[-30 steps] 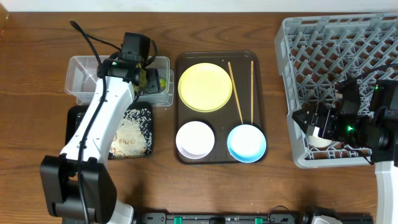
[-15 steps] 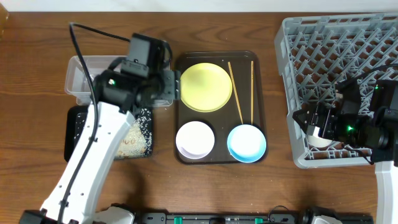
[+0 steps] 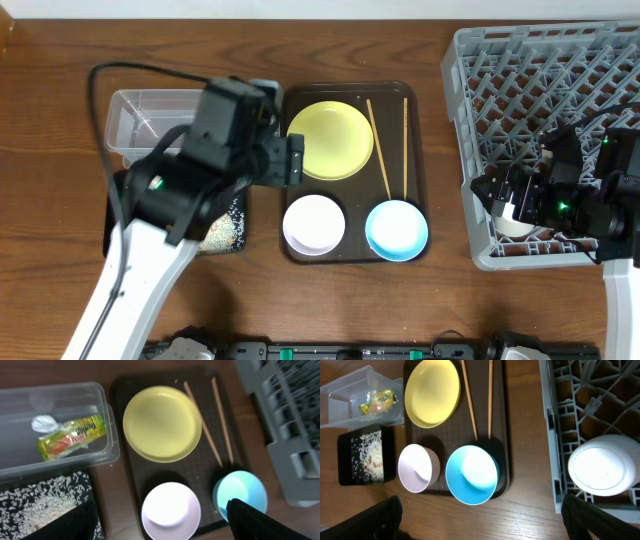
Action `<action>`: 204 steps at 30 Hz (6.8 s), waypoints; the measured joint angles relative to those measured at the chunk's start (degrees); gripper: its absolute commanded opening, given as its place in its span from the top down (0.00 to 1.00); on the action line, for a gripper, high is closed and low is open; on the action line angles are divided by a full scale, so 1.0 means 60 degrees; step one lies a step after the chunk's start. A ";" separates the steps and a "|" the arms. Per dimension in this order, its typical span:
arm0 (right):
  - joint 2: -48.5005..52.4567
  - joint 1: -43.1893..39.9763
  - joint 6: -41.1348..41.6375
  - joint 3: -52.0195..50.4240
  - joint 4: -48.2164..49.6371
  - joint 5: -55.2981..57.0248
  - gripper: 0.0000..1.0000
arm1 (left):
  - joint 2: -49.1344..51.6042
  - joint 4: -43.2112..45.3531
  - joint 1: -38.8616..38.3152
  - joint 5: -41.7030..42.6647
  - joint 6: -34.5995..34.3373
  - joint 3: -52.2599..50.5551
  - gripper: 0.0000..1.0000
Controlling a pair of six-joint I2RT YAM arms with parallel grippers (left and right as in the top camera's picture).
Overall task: Sort waste into correct bins and load items into the dishwasher rack
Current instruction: 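Release the wrapper into the clear bin and retract the left arm, then reach the right gripper to the chopsticks on the brown tray, then grasp one chopstick and place it upright in the dish rack, then grasp the second chopstick and place it in the dish rack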
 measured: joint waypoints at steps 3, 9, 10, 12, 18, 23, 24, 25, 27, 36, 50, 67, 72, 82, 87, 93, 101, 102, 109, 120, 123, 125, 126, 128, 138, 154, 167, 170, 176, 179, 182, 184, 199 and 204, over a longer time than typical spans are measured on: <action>0.0000 0.0000 0.0000 0.0000 0.0000 0.0000 0.01 | -0.0419 -0.0004 0.0000 0.0011 -0.0004 0.0000 0.14; 0.0000 0.0000 0.0000 0.0000 -0.0004 0.0000 0.01 | -0.0463 -0.0007 0.0000 0.0040 0.0000 0.0000 0.09; 0.0000 0.0000 0.0000 0.0000 -0.0004 0.0000 0.01 | -0.0452 -0.0007 0.0000 0.0044 0.0000 0.0000 0.09; 0.0000 0.0000 0.0000 0.0000 0.0000 0.0000 0.01 | -0.0448 -0.0044 0.0000 0.0044 0.0000 0.0000 0.09; 0.0000 0.0000 0.0000 0.0000 0.0000 0.0000 0.01 | -0.0958 -0.0087 0.0004 -0.0488 0.0175 -0.0168 0.09; 0.0000 0.0000 0.0004 0.0000 0.0000 0.0004 0.01 | -0.2867 0.1829 0.0466 -0.0878 0.0441 -0.1741 0.09; 0.0000 0.0000 0.0000 0.0000 -0.0004 0.0000 0.01 | -0.3330 0.2335 0.0681 -0.0903 0.0477 -0.2248 0.09; 0.0000 0.0000 0.0000 0.0000 -0.0004 0.0000 0.01 | -0.3825 0.2871 0.0933 -0.0900 0.0506 -0.2856 0.09; 0.0000 0.0000 0.0000 0.0000 -0.0004 0.0000 0.01 | -0.4590 0.3621 0.1308 -0.0892 0.0539 -0.3876 0.09; 0.0000 0.0000 0.0004 0.0000 -0.0004 0.0004 0.01 | -0.8065 0.6838 0.2637 -0.0284 0.0678 -0.8765 0.09; 0.0000 0.0000 0.0004 0.0000 -0.0004 0.0004 0.01 | -1.1686 0.8819 0.3009 0.0149 0.0681 -1.3300 0.09; 0.0000 0.0000 0.0004 -0.0004 -0.0004 0.0004 0.01 | -1.2003 0.9220 0.3370 0.0076 0.0678 -1.3872 0.08; 0.0000 0.0000 0.0004 0.0000 -0.0004 0.0004 0.01 | -1.2003 0.9220 0.3370 0.0076 0.0678 -1.3872 0.08; 0.0000 0.0025 0.1056 0.0000 0.1235 -0.0149 0.25 | -1.2003 0.9220 0.3370 0.0076 0.0678 -1.3872 0.08; 0.0142 0.1439 0.1388 0.0000 0.1912 -0.0557 0.17 | -1.2003 0.9216 0.3373 0.0076 0.0678 -1.3872 0.08; 0.1395 0.5195 0.2106 0.0004 0.2167 0.1807 0.28 | -1.2003 0.9220 0.3377 0.0073 0.0678 -1.3872 0.08; 0.4105 0.6335 0.3147 0.0004 0.3876 0.4699 0.55 | -1.2003 0.9216 0.3377 0.0076 0.0678 -1.3872 0.08; 0.4466 0.6320 0.3166 0.0000 0.4109 0.4856 0.55 | -1.2003 0.9216 0.3377 0.0076 0.0678 -1.3872 0.08; 0.6645 0.6280 0.3111 0.0000 0.5428 0.5282 0.59 | -1.2003 0.9216 0.3377 0.0076 0.0678 -1.3872 0.08; 0.8291 0.6280 0.2543 0.0018 0.6750 0.5475 0.90 | -1.2003 0.9216 0.3377 0.0076 0.0678 -1.3872 0.08; 0.8295 0.6255 0.2517 0.0044 0.6757 0.5472 0.98 | -1.2003 0.9216 0.3377 0.0076 0.0678 -1.3872 0.08; 0.8295 0.6215 0.2524 0.0051 0.6721 0.5468 0.99 | -1.2003 0.9216 0.3377 0.0076 0.0678 -1.3872 0.08; 0.8295 0.6204 0.2528 0.0051 0.6710 0.5464 0.99 | -1.2003 0.9216 0.3377 0.0076 0.0678 -1.3872 0.08; 0.8291 0.6182 0.2528 0.0058 0.6663 0.5468 0.99 | -1.2003 0.9216 0.3377 0.0076 0.0678 -1.3872 0.08; 0.6838 0.5952 0.2058 0.0040 0.6142 0.5435 0.98 | -1.2003 0.9216 0.3377 0.0073 0.0678 -1.3872 0.08; 0.4339 0.2353 -0.0306 0.0109 0.6145 0.5523 0.99 | -1.2003 0.9216 0.3377 0.0076 0.0678 -1.3872 0.07; 0.5187 0.2550 -0.1497 0.0106 0.6237 0.5246 0.55 | -1.2003 0.9216 0.3377 0.0076 0.0678 -1.3872 0.07; 0.4470 0.3118 -0.1086 0.0106 0.5923 0.4459 0.57 | -1.2003 0.9216 0.3377 0.0076 0.0678 -1.3872 0.07; 0.3781 0.4798 0.0415 0.0160 0.5133 0.3869 0.63 | -1.2003 0.9216 0.3381 0.0076 0.0678 -1.3872 0.07; 0.4258 0.5512 0.1413 0.0044 0.5151 0.4608 0.63 | -1.2003 0.9216 0.3381 0.0076 0.0674 -1.3872 0.08; 0.5202 0.5799 0.2218 -0.0095 0.5450 0.5453 0.63 | -1.2003 0.9216 0.3377 0.0076 0.0678 -1.3872 0.08; 0.5905 0.5778 0.2546 -0.0153 0.5781 0.5818 0.64 | -1.2003 0.9216 0.3377 0.0076 0.0678 -1.3872 0.08; 0.8244 0.5730 0.3162 -0.0178 0.6969 0.6382 0.99 | -1.2003 0.9216 0.3381 0.0073 0.0678 -1.3872 0.07; 0.8076 0.5719 0.3038 -0.0153 0.6721 0.6149 0.99 | -1.2003 0.9216 0.3381 0.0076 0.0678 -1.3872 0.08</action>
